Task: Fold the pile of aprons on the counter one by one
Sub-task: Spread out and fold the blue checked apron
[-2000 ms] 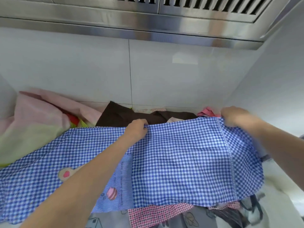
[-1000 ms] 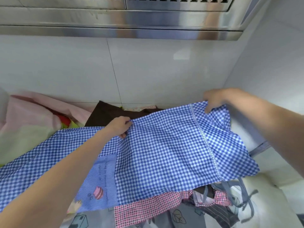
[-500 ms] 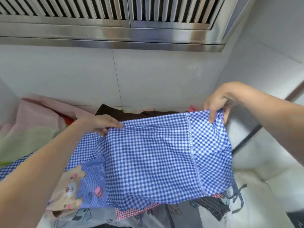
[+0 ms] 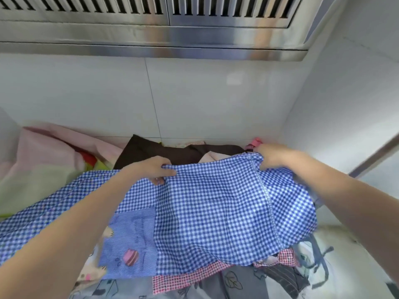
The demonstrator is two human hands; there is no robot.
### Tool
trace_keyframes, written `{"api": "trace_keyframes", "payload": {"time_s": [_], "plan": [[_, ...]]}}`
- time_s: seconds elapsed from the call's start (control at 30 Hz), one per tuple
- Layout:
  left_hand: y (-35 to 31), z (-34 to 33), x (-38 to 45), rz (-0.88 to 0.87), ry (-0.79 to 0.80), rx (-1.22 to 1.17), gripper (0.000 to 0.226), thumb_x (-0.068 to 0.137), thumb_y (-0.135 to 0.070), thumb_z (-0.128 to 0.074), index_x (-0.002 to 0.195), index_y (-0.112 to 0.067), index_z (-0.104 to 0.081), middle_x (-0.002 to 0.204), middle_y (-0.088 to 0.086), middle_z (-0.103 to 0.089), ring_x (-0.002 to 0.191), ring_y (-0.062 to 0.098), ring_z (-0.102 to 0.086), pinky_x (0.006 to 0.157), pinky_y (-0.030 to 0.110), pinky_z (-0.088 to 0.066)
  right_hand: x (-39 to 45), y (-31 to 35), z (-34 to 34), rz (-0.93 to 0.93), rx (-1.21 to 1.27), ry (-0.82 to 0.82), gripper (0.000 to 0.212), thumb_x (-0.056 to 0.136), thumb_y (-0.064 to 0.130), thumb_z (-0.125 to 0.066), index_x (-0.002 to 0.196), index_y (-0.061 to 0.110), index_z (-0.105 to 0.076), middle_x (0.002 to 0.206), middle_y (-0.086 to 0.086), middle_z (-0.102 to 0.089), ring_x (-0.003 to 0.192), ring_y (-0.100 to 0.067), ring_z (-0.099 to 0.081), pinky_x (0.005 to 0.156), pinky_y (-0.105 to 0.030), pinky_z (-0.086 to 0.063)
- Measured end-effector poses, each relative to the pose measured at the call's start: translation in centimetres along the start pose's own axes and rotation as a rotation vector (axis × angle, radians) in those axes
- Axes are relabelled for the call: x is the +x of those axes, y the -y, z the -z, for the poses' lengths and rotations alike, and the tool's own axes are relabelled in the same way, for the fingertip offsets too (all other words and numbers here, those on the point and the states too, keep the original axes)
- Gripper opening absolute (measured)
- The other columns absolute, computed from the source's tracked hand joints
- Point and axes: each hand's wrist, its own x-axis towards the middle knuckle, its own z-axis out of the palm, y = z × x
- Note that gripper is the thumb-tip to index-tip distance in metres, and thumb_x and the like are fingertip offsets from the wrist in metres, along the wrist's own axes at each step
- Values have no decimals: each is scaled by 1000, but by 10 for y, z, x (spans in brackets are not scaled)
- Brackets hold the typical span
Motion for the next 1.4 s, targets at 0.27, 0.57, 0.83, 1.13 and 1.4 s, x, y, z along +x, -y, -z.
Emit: {"api": "trace_keyframes", "payload": {"time_s": [0.27,0.57,0.83,1.13,1.4], "plan": [[5,-2,0,-16,-191,339,22,87,-28,-66,85,-10,-53,89,6,-61,81,19,-60,68,26,-46,23,-8,-4,-71,11,-201,33,91,19,-52,123,11,-57,124,-11,-59,109,-29,-59,90,-33,-49],[8,-20,-12,-2,-432,688,52,94,-35,-53,139,-13,-39,130,9,-55,118,27,-52,93,37,-46,-17,1,7,-101,21,-257,34,94,22,-47,127,18,-55,125,-11,-59,113,-29,-56,90,-33,-47],[25,-13,-59,-61,-364,769,28,94,-39,-49,104,-15,-61,109,0,-54,120,20,-39,104,37,-24,-56,20,23,-29,170,-190,27,90,12,-49,111,2,-62,114,-15,-64,103,-31,-60,79,-27,-47],[69,-12,-142,-146,12,416,25,94,-30,-53,98,-7,-62,108,11,-66,97,26,-61,84,34,-45,-138,79,22,-81,550,31,9,87,4,-53,88,3,-62,79,-13,-62,66,-23,-57,60,-27,-44],[74,28,-224,59,245,528,19,87,-37,-61,102,-25,-61,105,-10,-64,97,11,-61,95,30,-45,-204,110,2,-60,471,326,49,92,22,-58,136,5,-45,144,-8,-43,130,-27,-43,108,-43,-35]]}}
